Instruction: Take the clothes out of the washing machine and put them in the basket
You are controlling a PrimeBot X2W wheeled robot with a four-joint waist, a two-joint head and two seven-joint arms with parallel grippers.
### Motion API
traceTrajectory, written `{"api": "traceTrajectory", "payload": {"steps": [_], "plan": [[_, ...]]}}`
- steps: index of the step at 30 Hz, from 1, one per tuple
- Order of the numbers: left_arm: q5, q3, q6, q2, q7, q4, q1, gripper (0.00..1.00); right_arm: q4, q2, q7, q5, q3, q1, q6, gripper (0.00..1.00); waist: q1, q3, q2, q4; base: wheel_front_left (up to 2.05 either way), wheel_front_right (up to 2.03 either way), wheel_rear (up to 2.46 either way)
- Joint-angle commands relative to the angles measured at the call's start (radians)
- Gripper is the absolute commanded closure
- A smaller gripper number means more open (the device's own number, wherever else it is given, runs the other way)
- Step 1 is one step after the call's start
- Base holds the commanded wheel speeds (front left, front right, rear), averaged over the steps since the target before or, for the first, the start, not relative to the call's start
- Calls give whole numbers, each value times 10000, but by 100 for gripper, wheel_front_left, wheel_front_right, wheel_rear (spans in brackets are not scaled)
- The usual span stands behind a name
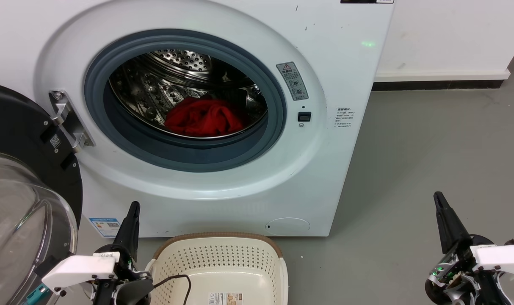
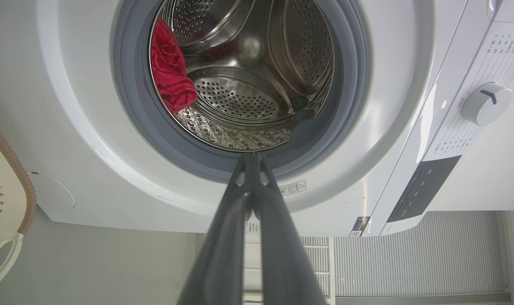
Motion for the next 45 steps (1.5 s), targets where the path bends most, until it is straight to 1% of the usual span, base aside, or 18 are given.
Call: {"api": "traceTrajectory", "payload": {"steps": [1,36,37,38,39,45], "plan": [[21,30,-26,-26,17,2,-72,100,18,28,9,-51,1,-131,0,100,0,0,0,0,0,0,0],[18,26,-26,-26,14,1,-71,100,18,28,6,-48,4,-130,0,100,0,0,0,0,0,0,0],[1,-3,2,-2,-3,6,1,0,7,0,-4,-1,2,2,0,0,1,0,0,0,0,0,0],[1,-35,4,-12,-17,156,101,100,151,10,-12,1,11,110,0,100,0,1,0,0,0,0,0],[4,-53,4,-21,-31,243,199,0,236,17,-13,-1,16,200,0,0,0,1,0,0,0,0,0],[598,-60,8,-20,-346,48,239,0,123,16,-330,-509,-61,321,0,0,0,10,0,-3,0,0,0]]}}
